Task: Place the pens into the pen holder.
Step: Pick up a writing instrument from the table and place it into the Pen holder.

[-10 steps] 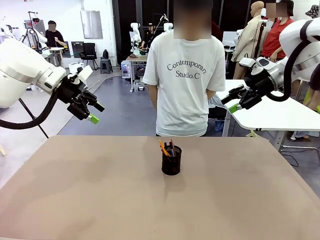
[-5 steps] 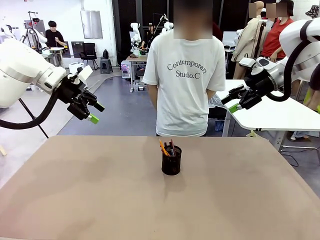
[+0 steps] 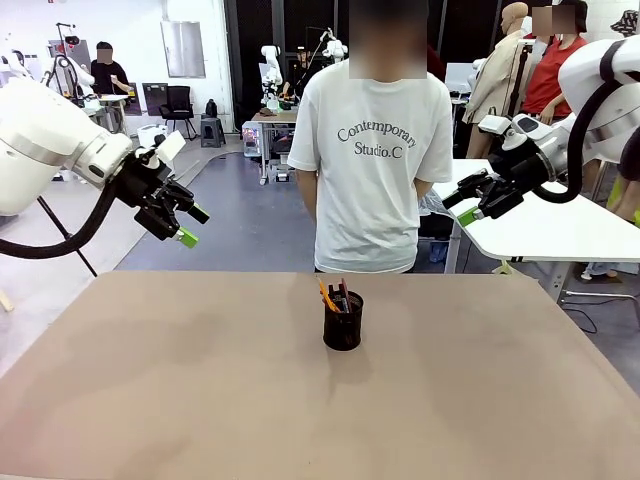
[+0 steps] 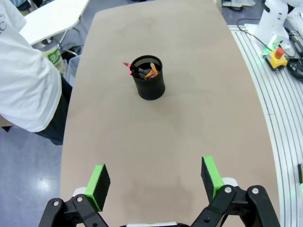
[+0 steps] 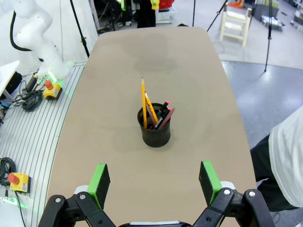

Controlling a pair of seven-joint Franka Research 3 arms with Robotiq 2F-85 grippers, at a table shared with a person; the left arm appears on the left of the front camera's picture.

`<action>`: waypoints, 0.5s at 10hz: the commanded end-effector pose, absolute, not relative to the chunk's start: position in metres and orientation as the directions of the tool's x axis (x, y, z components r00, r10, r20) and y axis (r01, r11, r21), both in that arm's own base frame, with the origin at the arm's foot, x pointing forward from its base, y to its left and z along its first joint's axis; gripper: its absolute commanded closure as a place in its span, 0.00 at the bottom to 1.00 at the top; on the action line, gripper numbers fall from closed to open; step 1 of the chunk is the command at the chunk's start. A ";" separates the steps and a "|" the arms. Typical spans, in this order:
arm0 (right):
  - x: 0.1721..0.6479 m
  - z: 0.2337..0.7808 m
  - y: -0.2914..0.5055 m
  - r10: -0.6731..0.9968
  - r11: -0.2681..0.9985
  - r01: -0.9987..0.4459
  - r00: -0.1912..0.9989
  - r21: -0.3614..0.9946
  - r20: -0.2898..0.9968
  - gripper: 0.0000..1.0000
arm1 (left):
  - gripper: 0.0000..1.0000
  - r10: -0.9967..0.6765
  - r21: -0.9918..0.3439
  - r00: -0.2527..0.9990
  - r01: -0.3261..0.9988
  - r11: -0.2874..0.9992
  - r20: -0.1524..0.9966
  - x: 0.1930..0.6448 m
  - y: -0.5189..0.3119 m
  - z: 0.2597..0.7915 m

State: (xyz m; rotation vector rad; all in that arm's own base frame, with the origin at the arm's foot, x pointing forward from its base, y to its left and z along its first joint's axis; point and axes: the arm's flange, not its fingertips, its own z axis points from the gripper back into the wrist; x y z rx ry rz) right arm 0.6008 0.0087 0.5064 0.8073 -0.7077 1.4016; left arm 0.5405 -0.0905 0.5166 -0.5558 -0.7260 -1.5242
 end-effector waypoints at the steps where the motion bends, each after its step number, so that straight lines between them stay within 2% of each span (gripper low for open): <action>1: 0.602 0.509 0.010 0.564 -0.001 -0.998 0.055 0.067 0.824 0.00 | 0.00 -0.693 0.103 -0.079 0.995 -0.007 0.716 0.539 -0.090 0.519; 5: 0.602 0.509 0.010 0.564 -0.001 -0.998 0.055 0.067 0.824 0.00 | 0.00 -0.693 0.103 -0.079 0.995 -0.007 0.716 0.539 -0.090 0.519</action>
